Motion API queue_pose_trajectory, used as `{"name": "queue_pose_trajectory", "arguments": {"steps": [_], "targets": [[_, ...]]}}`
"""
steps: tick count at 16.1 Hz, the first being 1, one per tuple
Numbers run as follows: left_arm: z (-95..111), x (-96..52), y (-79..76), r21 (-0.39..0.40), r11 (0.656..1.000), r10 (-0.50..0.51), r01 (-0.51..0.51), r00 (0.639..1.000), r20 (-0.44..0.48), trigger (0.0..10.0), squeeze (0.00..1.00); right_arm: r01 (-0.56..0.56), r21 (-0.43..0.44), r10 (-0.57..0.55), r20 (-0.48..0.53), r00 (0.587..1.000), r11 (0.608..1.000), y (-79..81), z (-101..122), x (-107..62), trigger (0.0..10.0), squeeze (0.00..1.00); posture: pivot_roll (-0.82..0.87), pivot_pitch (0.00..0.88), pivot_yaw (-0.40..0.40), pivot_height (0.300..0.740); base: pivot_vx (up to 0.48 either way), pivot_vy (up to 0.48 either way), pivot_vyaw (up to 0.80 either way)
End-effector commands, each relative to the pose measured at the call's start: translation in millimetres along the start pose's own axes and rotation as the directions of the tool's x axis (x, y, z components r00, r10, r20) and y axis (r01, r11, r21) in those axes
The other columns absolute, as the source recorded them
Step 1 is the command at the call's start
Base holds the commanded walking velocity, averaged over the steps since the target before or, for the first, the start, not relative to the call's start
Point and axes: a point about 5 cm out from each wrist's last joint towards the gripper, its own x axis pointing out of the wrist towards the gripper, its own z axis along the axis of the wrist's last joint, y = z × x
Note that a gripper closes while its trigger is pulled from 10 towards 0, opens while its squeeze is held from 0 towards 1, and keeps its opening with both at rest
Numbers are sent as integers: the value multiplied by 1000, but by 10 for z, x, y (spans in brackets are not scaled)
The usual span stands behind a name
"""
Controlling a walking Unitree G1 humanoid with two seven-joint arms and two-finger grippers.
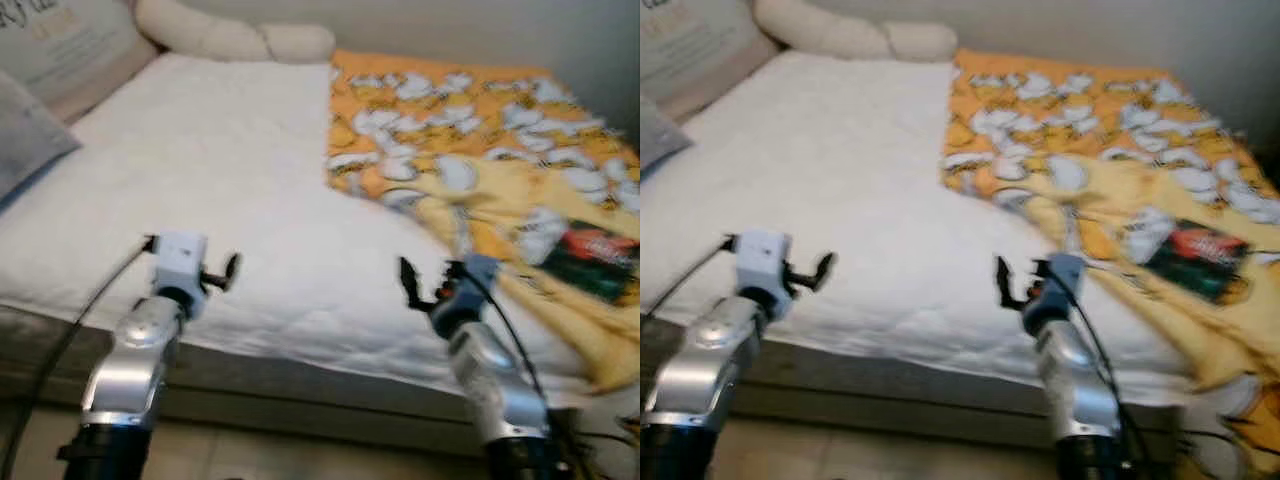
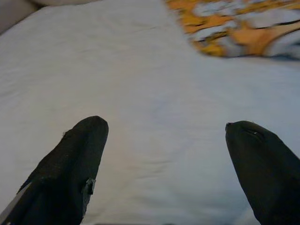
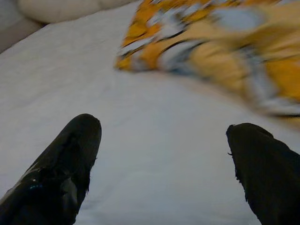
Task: Clean up the room
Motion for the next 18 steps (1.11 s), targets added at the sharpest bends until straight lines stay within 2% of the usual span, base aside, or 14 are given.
{"name": "queue_pose_trajectory", "arguments": {"steps": [1, 5, 9, 18], "targets": [[28, 3, 63, 8, 1000, 20, -20, 1000, 3, 10000, 1000, -17, 13, 16, 24, 1000, 1000, 52, 45, 14, 10000, 1000, 21, 0, -14, 740, 0, -480, 587], [11, 1, 16, -3, 1000, 13, -13, 1000, 4, 10000, 1000, -2, -4, 3, 31, 1000, 1000, -3, 61, 16, 10000, 1000, 15, 0, -14, 740, 0, -480, 670], [11, 1, 15, -3, 1000, 12, -12, 1000, 7, 10000, 1000, -11, -13, 12, 29, 999, 1000, -2, 59, 18, 10000, 1000, 16, 0, -16, 740, 0, -480, 0], [15, 5, -7, 3, 1000, -1, 1, 1000, 10, 10000, 1000, -24, -31, 25, 21, 999, 999, 14, 45, 25, 10000, 1000, 18, 0, -16, 740, 0, -475, 796]]}}
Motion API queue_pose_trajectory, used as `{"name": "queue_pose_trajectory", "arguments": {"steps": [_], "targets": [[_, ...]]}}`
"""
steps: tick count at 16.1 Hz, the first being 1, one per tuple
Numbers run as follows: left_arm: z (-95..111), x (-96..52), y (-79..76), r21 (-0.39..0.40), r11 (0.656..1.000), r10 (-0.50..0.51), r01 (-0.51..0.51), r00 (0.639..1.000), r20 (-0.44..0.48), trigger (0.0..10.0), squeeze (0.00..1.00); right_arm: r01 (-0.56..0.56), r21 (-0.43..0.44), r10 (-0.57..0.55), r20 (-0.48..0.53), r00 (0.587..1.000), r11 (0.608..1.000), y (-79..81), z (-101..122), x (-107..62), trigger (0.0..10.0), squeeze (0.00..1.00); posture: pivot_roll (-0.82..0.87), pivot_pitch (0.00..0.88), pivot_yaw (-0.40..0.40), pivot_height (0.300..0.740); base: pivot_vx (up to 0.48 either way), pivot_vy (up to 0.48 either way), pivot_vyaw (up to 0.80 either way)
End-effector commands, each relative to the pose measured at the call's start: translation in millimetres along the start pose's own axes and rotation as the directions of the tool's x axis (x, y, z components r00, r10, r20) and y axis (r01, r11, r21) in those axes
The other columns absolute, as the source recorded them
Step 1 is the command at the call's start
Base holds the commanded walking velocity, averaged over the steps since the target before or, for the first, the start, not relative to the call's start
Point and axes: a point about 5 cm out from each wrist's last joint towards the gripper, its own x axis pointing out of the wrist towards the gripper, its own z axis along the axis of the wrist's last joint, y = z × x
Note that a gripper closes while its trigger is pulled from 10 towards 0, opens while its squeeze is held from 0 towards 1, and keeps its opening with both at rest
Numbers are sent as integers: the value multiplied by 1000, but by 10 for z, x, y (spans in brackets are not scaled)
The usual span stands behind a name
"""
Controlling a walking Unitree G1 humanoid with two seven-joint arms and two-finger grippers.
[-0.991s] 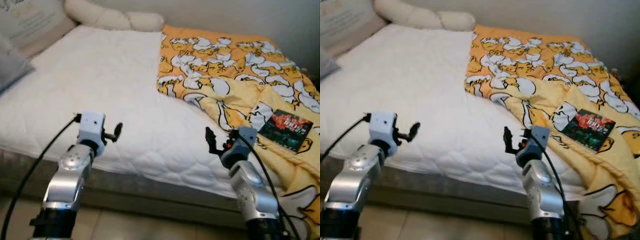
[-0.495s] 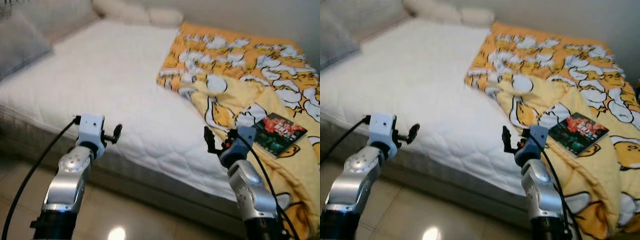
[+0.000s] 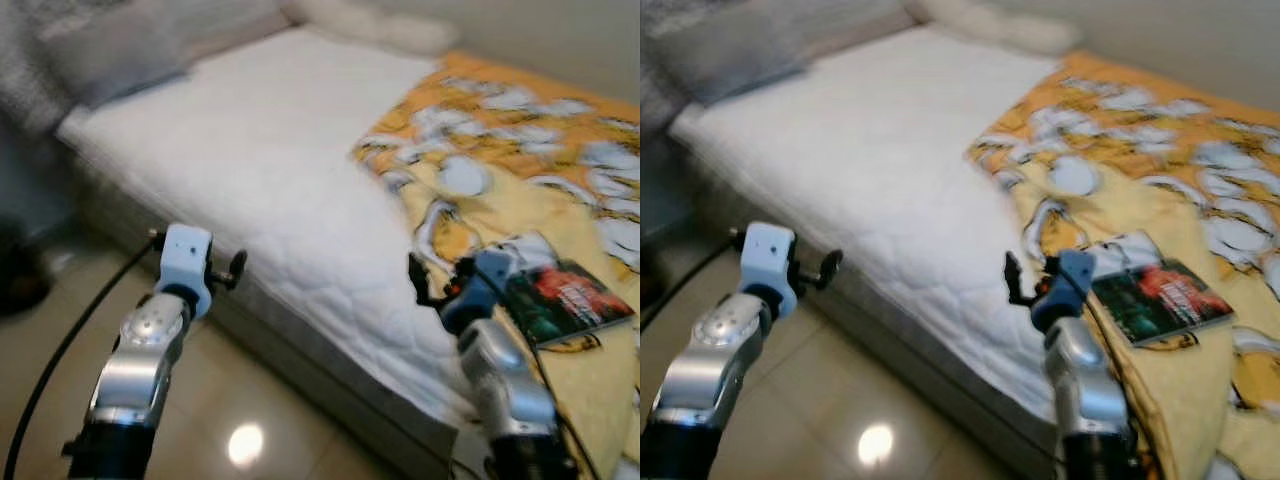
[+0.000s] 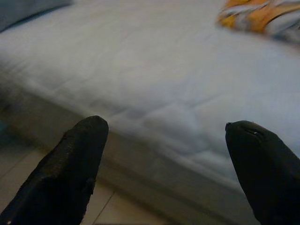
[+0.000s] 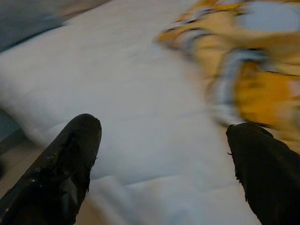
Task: Clean up the room
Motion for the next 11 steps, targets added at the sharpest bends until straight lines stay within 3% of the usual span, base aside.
{"name": "queue_pose_trajectory", "arguments": {"steps": [1, 5, 7, 11], "targets": [[58, 11, -6, 7, 1000, -4, 4, 1000, 19, 10000, 1000, -3, -13, 3, 7, 1000, 1000, 4, 20, 4, 10000, 1000, 18, 0, -16, 740, 0, -458, 438], [57, 13, -15, 12, 1000, -10, 9, 1000, 16, 10000, 1000, -12, -14, 12, 3, 1000, 1000, 10, 12, -1, 10000, 1000, 22, 0, -18, 740, 0, -474, 552], [45, 8, -24, 17, 1000, -17, 17, 1000, 14, 10000, 1000, -1, -6, 1, -2, 1000, 1000, 7, -5, -7, 10000, 1000, 22, 0, -19, 740, 0, -465, 0], [6, -21, -154, 34, 992, -118, 118, 993, -3, 10000, 1000, -11, 4, 11, -13, 1000, 1000, 10, -24, -15, 10000, 1000, 21, 0, -20, 740, 0, 0, 0]]}}
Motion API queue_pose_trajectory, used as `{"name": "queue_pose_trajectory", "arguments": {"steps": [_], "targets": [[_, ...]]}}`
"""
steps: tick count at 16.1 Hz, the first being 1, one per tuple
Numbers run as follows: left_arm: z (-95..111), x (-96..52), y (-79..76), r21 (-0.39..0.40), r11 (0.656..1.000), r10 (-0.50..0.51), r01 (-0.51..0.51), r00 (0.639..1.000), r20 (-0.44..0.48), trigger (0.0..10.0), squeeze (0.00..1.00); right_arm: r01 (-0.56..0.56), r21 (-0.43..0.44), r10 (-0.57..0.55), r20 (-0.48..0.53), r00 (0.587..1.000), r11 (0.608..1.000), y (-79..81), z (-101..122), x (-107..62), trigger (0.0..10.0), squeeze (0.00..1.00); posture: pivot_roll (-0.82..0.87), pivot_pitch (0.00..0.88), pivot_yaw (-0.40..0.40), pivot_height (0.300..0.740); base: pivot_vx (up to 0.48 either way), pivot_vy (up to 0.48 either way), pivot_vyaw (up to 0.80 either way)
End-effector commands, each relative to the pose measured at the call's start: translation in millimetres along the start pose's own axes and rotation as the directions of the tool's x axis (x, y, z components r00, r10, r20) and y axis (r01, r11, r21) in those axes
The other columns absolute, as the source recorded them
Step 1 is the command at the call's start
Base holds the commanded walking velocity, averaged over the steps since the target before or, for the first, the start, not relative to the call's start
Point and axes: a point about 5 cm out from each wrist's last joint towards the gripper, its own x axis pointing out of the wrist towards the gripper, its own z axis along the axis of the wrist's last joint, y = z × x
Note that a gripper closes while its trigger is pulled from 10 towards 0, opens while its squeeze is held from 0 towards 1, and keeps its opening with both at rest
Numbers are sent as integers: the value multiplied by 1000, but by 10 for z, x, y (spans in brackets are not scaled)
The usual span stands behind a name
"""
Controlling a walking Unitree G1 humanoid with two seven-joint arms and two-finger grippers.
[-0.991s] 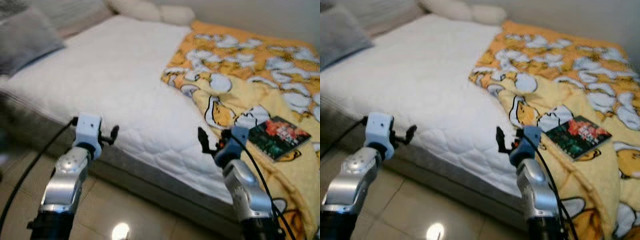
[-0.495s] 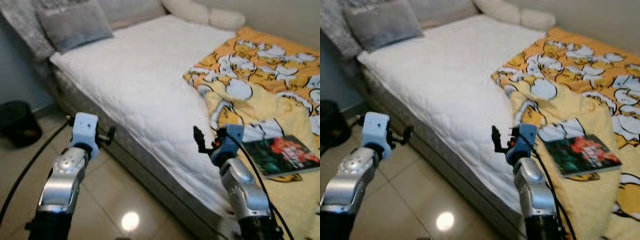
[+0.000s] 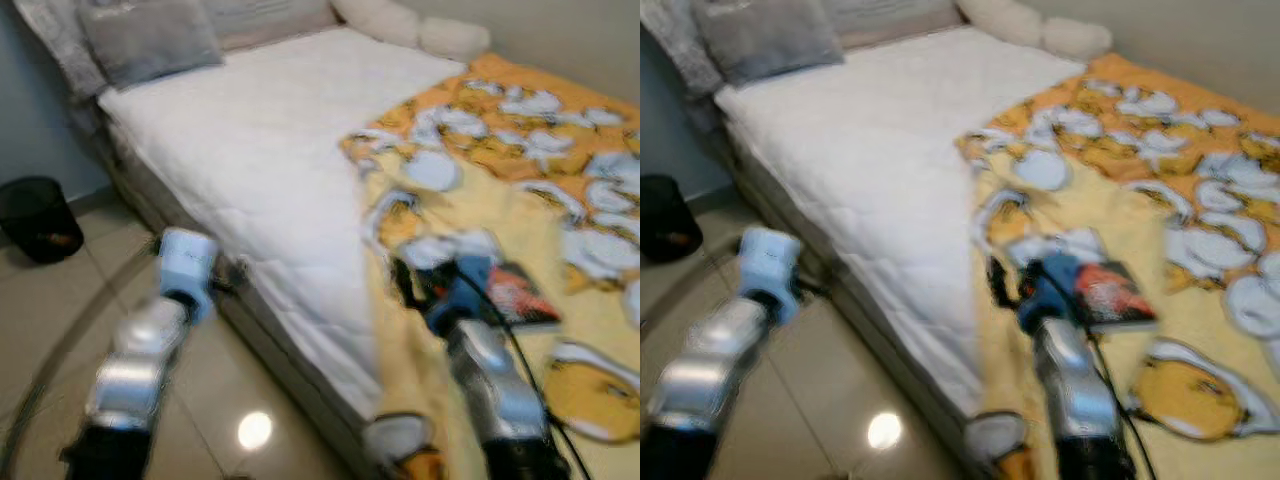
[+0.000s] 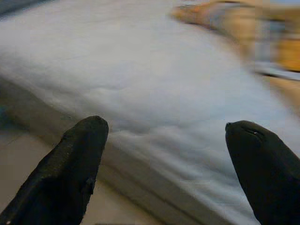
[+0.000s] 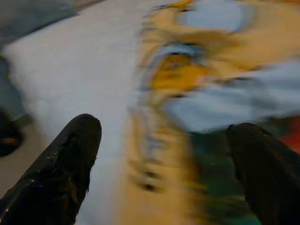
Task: Clean up the room
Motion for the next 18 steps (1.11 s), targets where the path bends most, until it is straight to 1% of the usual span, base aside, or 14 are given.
{"name": "queue_pose_trajectory", "arguments": {"steps": [1, 5, 8, 9, 10, 11, 12, 13, 14, 16, 18], "targets": [[48, -19, 39, 19, 1000, 3, -3, 1000, 13, 10000, 1000, -15, 13, 15, 13, 1000, 1000, 47, 36, 18, 10000, 1000, 20, 0, -20, 740, 0, 0, 0], [54, -21, -8, 23, 999, -32, 31, 999, 26, 10000, 1000, -36, 27, 35, 10, 999, 999, 72, 29, 12, 10000, 1000, 18, 0, -20, 740, 0, 0, 0], [46, -25, -40, 28, 998, -56, 55, 998, 21, 10000, 1000, -20, 28, 20, 9, 1000, 999, 53, 26, 11, 10000, 1000, 17, 0, -21, 740, 0, 0, 0], [35, -48, -124, 81, 987, -138, 136, 990, 9, 10000, 1000, 30, 26, -29, -34, 999, 999, -13, -11, 19, 10000, 1000, 17, 0, -22, 740, 0, 0, 0], [29, -68, -176, 110, 977, -187, 185, 982, 3, 10000, 1000, 59, 29, -57, -86, 995, 998, -63, -68, 15, 10000, 1000, 16, 0, -22, 740, 0, 0, 0], [30, -87, -221, 120, 967, -228, 226, 974, 2, 10000, 1000, 90, 62, -82, -134, 988, 994, -109, -122, 4, 10000, 1000, 17, 0, -25, 740, 0, 0, 0], [60, -111, -262, 118, 956, -271, 267, 962, 21, 10000, 1000, 163, 148, -139, -157, 978, 975, -177, -139, 2, 10000, 1000, 17, 0, -27, 740, 0, 0, 0], [89, -147, -280, 123, 947, -304, 296, 952, 45, 10000, 1000, 216, 201, -188, -149, 971, 956, -228, -121, -2, 10000, 745, 15, 0, -26, 740, 0, 0, 0], [97, -178, -273, 120, 946, -309, 301, 949, 53, 10000, 1000, 230, 203, -207, -131, 970, 952, -258, -100, -17, 10000, 0, 17, 0, -31, 740, 0, 0, 0], [97, -260, -175, 102, 954, -291, 283, 955, 66, 10000, 1000, 232, 228, -215, -95, 972, 946, -348, -10, -77, 10000, 0, 36, 0, -51, 740, 0, 0, 0], [64, -308, -122, 88, 954, -292, 286, 954, 62, 10000, 1000, 250, 268, -231, -101, 968, 931, -410, 23, -115, 10000, 0, 38, 0, -59, 740, 0, 0, 0]]}}
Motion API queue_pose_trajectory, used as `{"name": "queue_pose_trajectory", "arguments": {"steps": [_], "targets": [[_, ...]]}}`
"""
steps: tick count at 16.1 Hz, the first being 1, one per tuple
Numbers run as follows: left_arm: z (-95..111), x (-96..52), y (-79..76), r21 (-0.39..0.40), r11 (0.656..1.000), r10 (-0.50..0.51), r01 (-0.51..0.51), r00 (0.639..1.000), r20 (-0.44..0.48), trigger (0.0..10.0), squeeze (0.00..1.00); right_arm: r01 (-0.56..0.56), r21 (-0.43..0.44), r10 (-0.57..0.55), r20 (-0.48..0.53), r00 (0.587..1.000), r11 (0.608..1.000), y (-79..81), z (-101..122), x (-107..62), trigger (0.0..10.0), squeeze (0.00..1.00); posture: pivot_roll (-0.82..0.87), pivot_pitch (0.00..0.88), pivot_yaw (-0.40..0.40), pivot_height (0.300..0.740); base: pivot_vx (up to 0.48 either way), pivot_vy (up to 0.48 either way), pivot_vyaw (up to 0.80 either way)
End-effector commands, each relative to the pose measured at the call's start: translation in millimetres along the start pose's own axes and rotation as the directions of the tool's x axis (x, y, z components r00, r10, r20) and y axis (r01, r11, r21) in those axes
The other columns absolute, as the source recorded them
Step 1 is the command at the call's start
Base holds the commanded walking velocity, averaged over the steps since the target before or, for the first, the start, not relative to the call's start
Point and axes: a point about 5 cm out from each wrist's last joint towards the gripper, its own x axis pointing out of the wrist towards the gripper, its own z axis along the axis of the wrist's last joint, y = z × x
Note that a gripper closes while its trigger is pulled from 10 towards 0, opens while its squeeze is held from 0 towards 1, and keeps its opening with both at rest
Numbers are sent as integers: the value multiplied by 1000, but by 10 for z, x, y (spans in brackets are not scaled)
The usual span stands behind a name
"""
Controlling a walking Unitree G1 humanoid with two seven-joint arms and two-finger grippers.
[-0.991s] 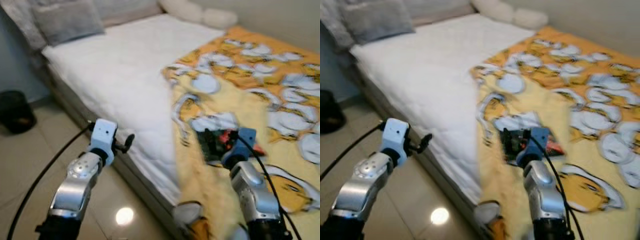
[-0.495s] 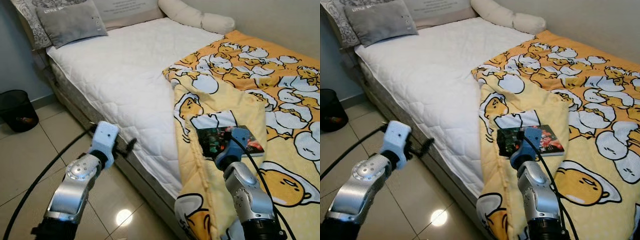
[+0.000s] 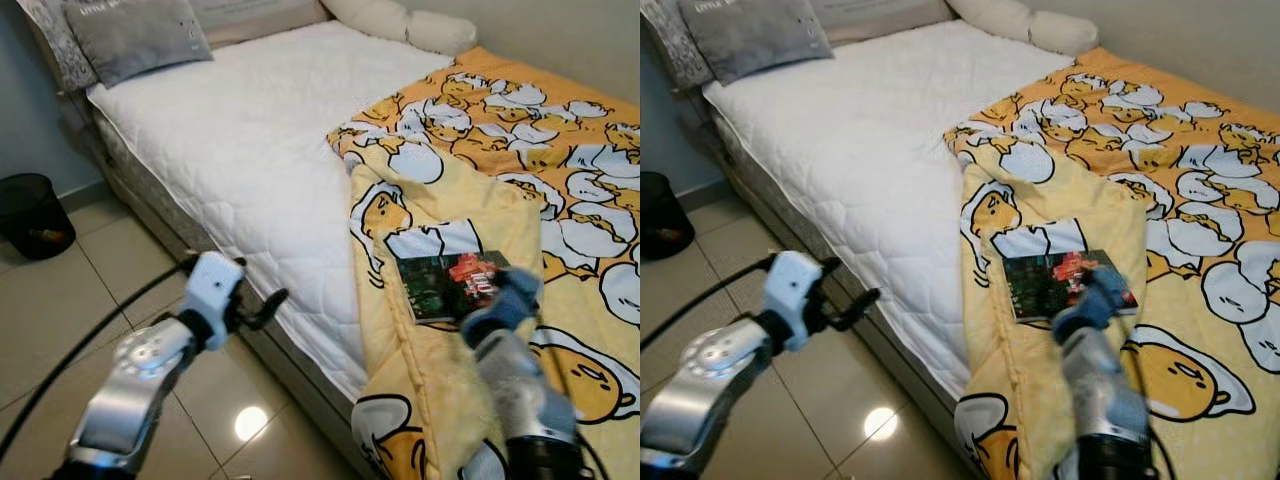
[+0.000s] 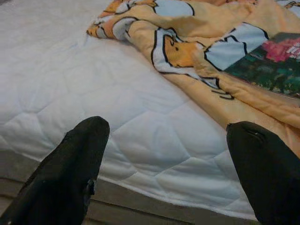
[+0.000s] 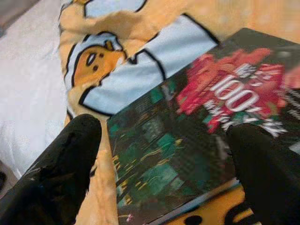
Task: Clean up the room
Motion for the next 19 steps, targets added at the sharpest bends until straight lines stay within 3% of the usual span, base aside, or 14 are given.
{"name": "queue_pose_trajectory", "arguments": {"steps": [1, 2, 4, 6, 8, 10, 12, 17, 19], "targets": [[10, -29, 3, 14, 999, -49, 49, 999, 1, 10000, 1000, 28, 42, -27, -33, 999, 999, -74, -18, -26, 10000, 0, 34, 0, -61, 740, 0, 0, 0], [9, -28, -3, 18, 998, -63, 63, 998, -2, 10000, 1000, 35, 33, -34, -39, 999, 999, -94, -23, -28, 10000, 0, 35, 0, -63, 740, 0, 0, 0], [60, -15, -31, 47, 979, -199, 200, 980, -16, 10000, 1000, 81, 110, -73, -73, 995, 991, -170, -74, -28, 10000, 0, 27, 0, -55, 740, 0, 0, 0], [98, -13, -21, 62, 962, -266, 267, 964, -27, 10000, 984, 56, 142, -41, -101, 994, 988, -138, -103, -22, 10000, 0, 19, 0, -48, 740, 0, 0, 0], [114, -2, -28, 96, 923, -367, 372, 928, -61, 10000, 965, 46, 185, -22, -126, 992, 982, -97, -112, 36, 10000, 0, 12, 0, -46, 740, 0, 0, 0], [114, 51, -47, 138, 866, -467, 481, 876, -124, 10000, 933, 81, 290, -33, -166, 986, 954, -98, -166, 168, 10000, 0, -7, 0, -26, 740, 0, 0, 0], [122, 72, -61, 139, 848, -495, 511, 859, -133, 10000, 925, 84, 317, -23, -192, 981, 945, -89, -209, 211, 10000, 0, -16, 0, -15, 740, 0, 0, 0], [147, 122, -48, 159, 828, -518, 538, 842, -153, 10000, 914, 138, 269, -63, -268, 961, 953, -124, -306, 314, 10000, 0, 4, 0, -20, 740, 0, 0, 0], [121, 109, -50, 154, 823, -525, 547, 836, -162, 10000, 914, 133, 330, -43, -265, 963, 935, -115, -312, 355, 10000, 0, 6, 0, -19, 740, 0, 0, 0]]}}
